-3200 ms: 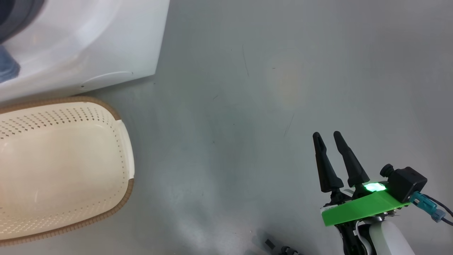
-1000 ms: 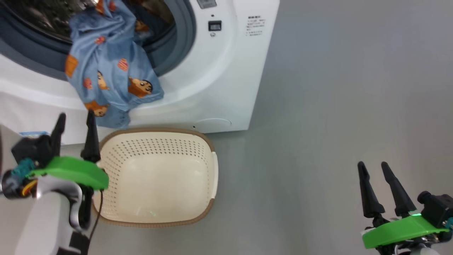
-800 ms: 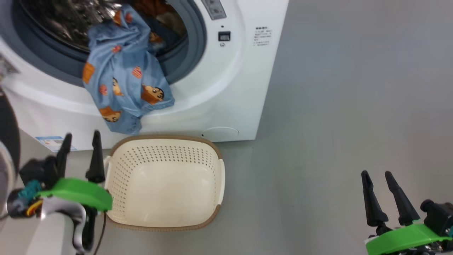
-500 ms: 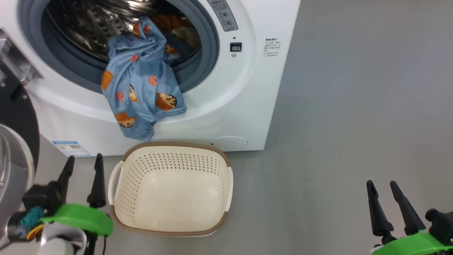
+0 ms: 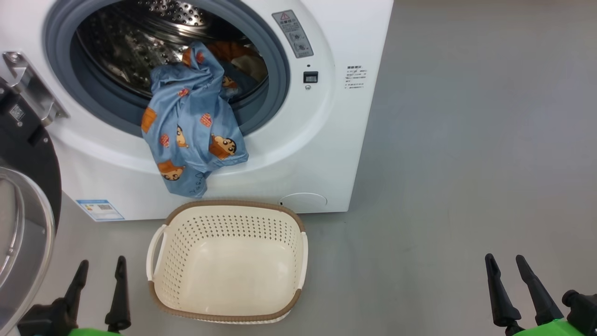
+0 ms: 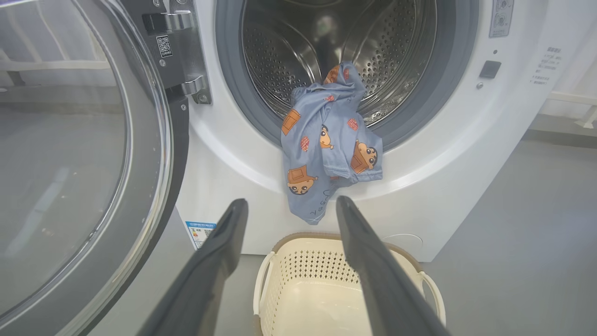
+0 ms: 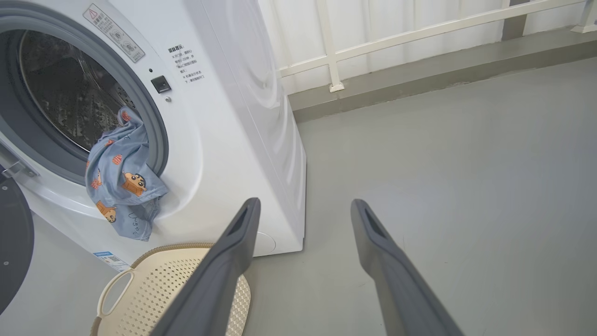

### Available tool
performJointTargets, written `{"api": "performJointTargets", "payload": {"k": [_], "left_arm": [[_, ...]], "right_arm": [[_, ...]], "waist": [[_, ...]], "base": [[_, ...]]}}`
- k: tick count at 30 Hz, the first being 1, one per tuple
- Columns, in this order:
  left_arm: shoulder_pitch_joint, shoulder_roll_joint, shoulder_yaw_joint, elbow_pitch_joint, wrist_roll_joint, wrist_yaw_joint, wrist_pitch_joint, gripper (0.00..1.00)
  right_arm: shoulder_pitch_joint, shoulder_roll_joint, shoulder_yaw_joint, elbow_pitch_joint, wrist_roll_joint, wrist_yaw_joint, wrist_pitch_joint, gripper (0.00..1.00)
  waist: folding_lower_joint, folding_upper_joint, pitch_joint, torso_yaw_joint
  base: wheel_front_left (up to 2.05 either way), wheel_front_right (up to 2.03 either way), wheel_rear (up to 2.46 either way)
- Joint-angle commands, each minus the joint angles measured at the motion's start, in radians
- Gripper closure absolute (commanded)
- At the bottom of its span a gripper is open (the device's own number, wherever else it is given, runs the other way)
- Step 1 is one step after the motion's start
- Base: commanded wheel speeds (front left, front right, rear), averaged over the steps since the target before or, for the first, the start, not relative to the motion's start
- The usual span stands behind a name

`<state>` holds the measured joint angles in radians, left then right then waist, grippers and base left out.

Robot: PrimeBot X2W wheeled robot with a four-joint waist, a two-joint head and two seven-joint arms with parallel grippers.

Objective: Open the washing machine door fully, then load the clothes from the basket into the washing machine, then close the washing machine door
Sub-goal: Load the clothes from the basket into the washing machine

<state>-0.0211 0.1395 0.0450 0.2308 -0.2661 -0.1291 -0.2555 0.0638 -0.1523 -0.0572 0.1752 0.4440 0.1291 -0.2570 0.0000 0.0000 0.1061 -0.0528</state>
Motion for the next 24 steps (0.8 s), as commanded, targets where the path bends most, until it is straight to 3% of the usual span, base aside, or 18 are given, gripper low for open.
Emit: {"api": "performJointTargets", "payload": {"k": [1,24], "left_arm": [[-0.002,0.012,0.044,-0.039,0.012,-0.002,-0.006,0.00],[-0.021,0.004,0.038,-0.035,-0.010,-0.002,-0.006,0.00]], "right_arm": [[-0.004,-0.013,0.017,-0.023,0.010,0.002,-0.005,0.00],[-0.040,0.008,0.031,-0.036,0.003,0.002,-0.005,0.00]], "waist": [[0.0000,0.0000,0.001,-0.003],[0.0000,0.0000,0.065,-0.021]], "base": [[0.00,0.00,0.00],[0.00,0.00,0.00]]}}
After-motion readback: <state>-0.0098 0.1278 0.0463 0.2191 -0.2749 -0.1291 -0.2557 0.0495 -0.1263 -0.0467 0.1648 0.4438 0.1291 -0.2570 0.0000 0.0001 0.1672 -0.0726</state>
